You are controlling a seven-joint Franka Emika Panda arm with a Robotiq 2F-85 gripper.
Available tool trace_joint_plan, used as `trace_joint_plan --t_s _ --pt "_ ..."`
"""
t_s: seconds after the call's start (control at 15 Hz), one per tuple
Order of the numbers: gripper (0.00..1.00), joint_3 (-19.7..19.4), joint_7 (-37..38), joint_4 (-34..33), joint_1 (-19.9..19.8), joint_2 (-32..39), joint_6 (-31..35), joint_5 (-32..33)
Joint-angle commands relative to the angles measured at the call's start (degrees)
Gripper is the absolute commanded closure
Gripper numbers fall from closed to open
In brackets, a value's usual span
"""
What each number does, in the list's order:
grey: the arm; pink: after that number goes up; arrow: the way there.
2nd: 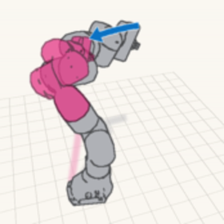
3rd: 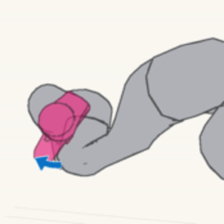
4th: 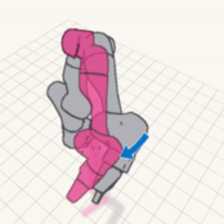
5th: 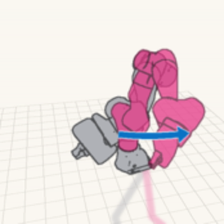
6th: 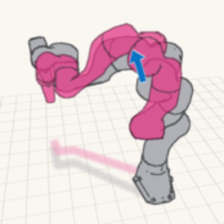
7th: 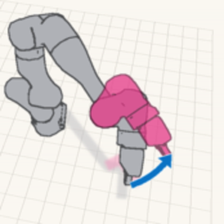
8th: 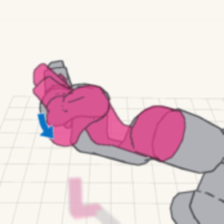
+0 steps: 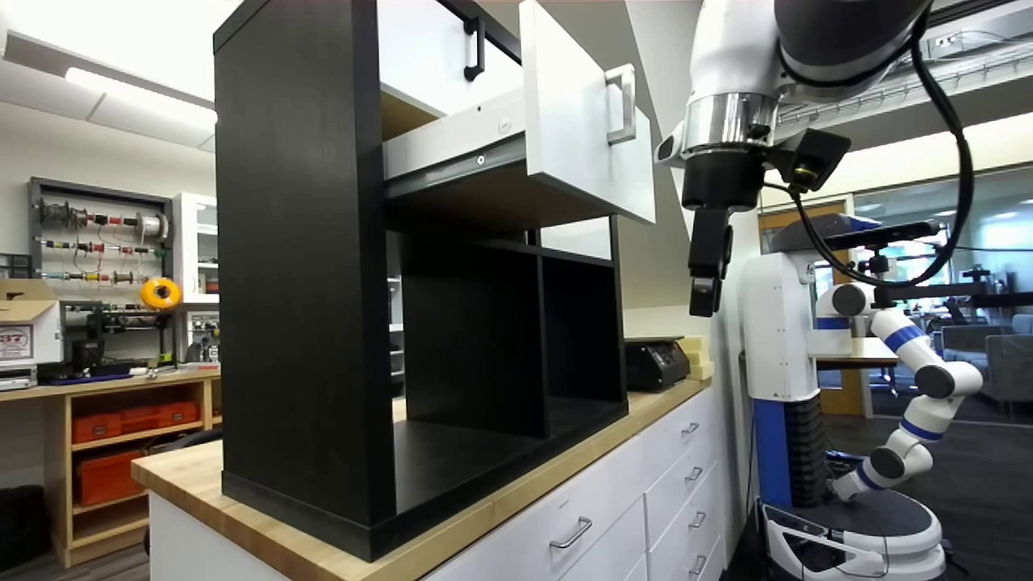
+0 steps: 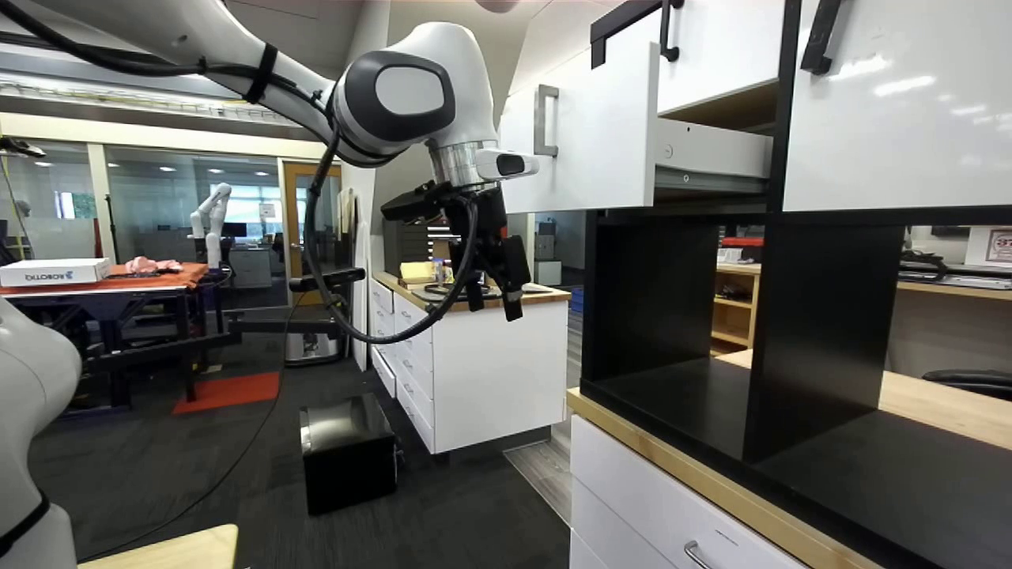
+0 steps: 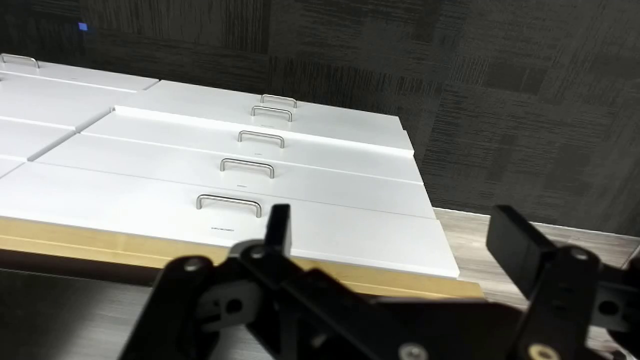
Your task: Close the bottom drawer of the cabinet
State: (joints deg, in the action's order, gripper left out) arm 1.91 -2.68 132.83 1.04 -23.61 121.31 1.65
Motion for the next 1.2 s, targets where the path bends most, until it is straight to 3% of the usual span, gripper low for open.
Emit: trace_joint_plan --t_s 0.0,0.4,1.13 --pt "0.0 -0.2 0.1 -0.1 0.3 0.0 -0.1 0.1" --pt "0.0 0.2 0.4 -0.2 0.6 -0.5 -1.1 0.0" --pt "0.0 1.0 1.3 -1.0 0.6 -7.5 -9.9 0.7"
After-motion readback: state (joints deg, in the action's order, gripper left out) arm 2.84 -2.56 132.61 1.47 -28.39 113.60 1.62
